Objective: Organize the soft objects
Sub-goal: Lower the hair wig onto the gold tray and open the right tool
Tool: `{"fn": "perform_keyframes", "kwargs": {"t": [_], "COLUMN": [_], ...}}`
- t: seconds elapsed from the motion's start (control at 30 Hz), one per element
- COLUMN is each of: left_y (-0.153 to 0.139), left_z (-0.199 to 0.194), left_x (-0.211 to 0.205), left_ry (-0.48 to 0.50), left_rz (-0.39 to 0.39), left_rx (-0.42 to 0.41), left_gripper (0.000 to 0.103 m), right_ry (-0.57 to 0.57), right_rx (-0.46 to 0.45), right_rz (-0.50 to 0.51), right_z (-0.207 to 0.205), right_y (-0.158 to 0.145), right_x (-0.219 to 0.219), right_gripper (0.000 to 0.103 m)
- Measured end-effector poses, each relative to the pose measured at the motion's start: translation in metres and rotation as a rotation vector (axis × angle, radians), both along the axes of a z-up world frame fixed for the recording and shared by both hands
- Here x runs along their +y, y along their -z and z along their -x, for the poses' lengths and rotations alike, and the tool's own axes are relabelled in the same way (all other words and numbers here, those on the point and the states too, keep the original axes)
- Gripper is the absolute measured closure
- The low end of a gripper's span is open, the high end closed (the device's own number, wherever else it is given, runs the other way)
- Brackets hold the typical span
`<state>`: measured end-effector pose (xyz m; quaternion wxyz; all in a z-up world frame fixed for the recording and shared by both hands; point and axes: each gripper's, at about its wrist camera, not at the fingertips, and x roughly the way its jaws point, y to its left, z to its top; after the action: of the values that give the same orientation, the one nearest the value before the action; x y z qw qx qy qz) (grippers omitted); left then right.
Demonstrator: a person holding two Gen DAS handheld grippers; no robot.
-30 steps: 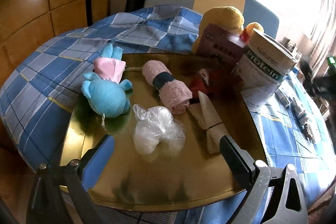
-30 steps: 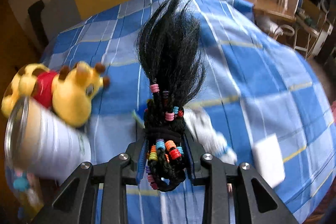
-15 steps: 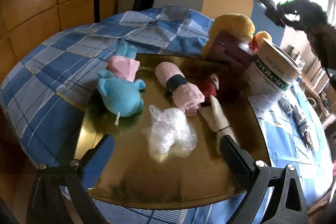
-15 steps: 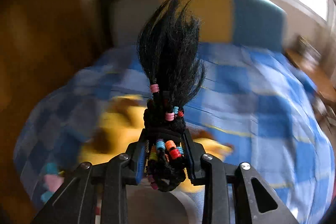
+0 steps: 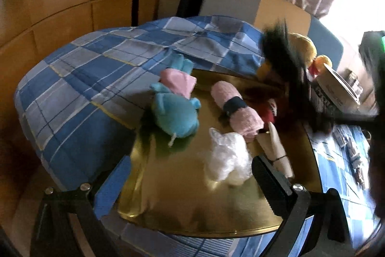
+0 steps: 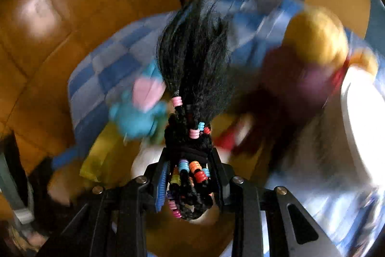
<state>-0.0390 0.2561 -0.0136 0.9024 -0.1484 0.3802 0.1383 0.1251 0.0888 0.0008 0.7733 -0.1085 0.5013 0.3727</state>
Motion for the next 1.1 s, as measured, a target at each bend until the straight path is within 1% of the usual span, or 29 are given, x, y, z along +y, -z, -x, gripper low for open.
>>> {"fn": "perform_keyframes", "kwargs": {"t": [0.13, 0.2, 0.33, 0.47, 0.57, 0.63, 0.73, 0.77, 0.8, 0.9, 1.1], "left_y": [-0.002, -0.003, -0.006, -0.006, -0.007, -0.009, -0.011, -0.011, -0.011, -0.012, -0.011], "left_z": [0.005, 0.007, 0.010, 0.009, 0.010, 0.010, 0.010, 0.010, 0.010, 0.011, 0.011], "left_x": [0.002, 0.001, -0.005, -0.011, -0.015, -0.017, -0.019, -0.019, -0.020, -0.022, -0.028], "left_ry": [-0.017, -0.018, -0.013, -0.001, 0.008, 0.014, 0.018, 0.019, 0.020, 0.025, 0.039], "left_rz": [-0.012, -0.013, -0.034, -0.049, -0.061, -0.075, -0.082, -0.082, -0.082, -0.086, -0.092], "left_rx": [-0.002, -0.006, -0.015, -0.009, -0.009, -0.013, -0.017, -0.018, -0.018, -0.018, -0.011], "left_gripper": [0.002, 0.002, 0.002, 0.002, 0.002, 0.002, 0.002, 0.002, 0.002, 0.002, 0.002], "right_ry": [0.003, 0.009, 0.026, 0.051, 0.047, 0.045, 0.052, 0.056, 0.063, 0.082, 0.123], "right_rx": [0.072, 0.064, 0.055, 0.048, 0.033, 0.030, 0.000, -0.005, -0.010, -0.020, -0.072], "right_rz": [0.040, 0.063, 0.065, 0.088, 0.107, 0.103, 0.089, 0.078, 0.059, 0.018, -0.047], "right_z": [0.037, 0.051, 0.061, 0.058, 0.060, 0.060, 0.061, 0.062, 0.062, 0.063, 0.064], "right_y": [0.042, 0.056, 0.063, 0.070, 0.071, 0.071, 0.062, 0.059, 0.055, 0.045, 0.026], "right_x": [-0.001, -0.004, -0.008, -0.005, 0.000, 0.006, 0.001, -0.001, -0.004, -0.014, -0.039], "right_gripper": [0.073, 0.073, 0.072, 0.072, 0.070, 0.066, 0.052, 0.045, 0.042, 0.042, 0.042]}}
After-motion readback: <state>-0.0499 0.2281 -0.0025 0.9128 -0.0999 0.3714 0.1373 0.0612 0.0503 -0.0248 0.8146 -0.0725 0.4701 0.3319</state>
